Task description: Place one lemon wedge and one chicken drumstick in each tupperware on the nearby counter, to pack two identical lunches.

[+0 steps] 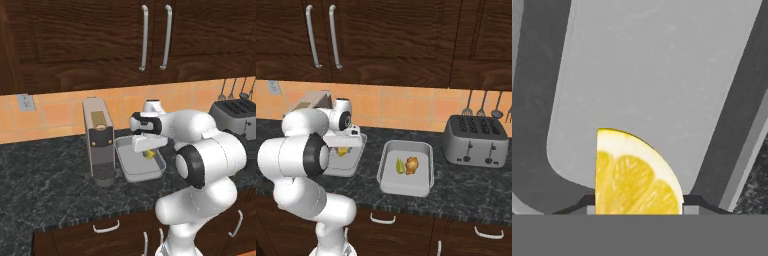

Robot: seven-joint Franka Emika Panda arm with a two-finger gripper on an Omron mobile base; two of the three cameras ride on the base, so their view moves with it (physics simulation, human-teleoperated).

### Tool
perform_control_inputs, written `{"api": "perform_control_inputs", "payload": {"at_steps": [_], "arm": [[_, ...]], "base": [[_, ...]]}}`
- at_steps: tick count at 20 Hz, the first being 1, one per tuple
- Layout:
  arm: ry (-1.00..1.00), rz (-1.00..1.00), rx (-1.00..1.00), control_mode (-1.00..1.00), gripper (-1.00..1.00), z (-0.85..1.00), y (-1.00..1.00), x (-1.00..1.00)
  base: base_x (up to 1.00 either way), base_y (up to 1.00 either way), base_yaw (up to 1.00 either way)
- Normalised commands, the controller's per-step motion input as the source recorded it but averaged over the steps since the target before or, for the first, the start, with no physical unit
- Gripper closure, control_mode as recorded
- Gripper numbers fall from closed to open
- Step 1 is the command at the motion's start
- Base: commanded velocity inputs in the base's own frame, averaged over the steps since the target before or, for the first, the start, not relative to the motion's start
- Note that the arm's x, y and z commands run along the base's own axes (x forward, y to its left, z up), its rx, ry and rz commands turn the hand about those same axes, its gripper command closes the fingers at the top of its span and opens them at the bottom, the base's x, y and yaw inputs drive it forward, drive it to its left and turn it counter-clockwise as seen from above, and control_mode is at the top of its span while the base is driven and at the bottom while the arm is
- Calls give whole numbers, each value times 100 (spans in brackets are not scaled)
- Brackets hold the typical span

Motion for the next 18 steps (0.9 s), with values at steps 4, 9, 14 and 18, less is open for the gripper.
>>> {"api": "perform_control_inputs", "payload": {"at_steps": [4,9,14,18], "arm": [[0,1,0,-100,100,-26,3,80],[-2,0,0,-100,100,-25,6,54],[-22,0,1,-100,100,-69,0,0],[-16,0,0,-100,100,-72,0,0]], "base": [[0,0,0],[0,0,0],[0,0,0],[0,0,0]]}}
